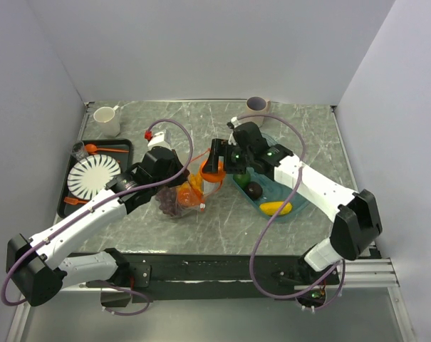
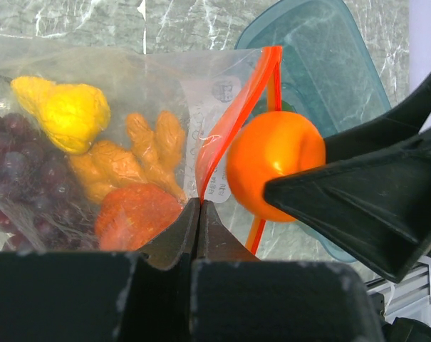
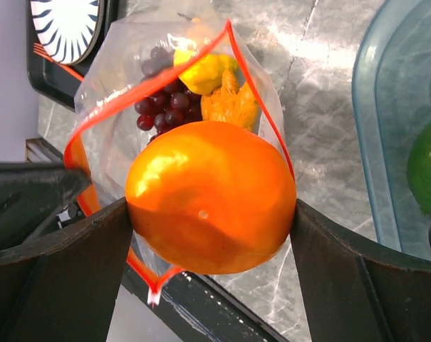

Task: Place the food in the zip-top bag and seal the zipper
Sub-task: Place the fake fruit in the zipper food storage bag.

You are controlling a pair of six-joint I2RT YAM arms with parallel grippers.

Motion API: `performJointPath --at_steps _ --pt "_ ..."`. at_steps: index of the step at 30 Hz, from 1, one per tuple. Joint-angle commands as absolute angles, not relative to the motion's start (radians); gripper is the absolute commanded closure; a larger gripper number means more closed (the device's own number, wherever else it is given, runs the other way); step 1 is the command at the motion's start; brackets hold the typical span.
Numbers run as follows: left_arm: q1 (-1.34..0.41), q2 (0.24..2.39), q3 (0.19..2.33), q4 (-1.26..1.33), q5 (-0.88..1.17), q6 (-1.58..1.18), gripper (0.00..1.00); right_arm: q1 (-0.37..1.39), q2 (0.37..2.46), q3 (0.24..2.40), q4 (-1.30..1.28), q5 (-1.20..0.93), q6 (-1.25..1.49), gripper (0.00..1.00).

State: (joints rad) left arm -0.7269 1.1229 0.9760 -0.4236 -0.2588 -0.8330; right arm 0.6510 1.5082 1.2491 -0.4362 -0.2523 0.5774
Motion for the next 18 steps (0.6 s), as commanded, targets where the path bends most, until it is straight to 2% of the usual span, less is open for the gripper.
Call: performJointPath --at_steps 1,7,11,18 --pt "-0.723 1.089 0.98 -0.391 -0.255 -0.834 0.99 0.68 1.529 1.35 -0.443 -0.239 0.549 0.31" --pt "-0.723 1.077 0.986 -0.405 -0.265 -0.833 0.99 0.709 1.586 1.423 -0.492 -0.207 0.517 0.25" --pt "-0.723 1.069 0.999 -0.42 -0.268 -0.828 0.99 0.712 1.568 1.424 -0.482 -0.213 0.509 0.09" --pt "-0.723 1.045 0.999 -0.411 -0.284 -0.836 0.99 0.712 1.536 1.422 -0.491 -0.205 0.496 0.04"
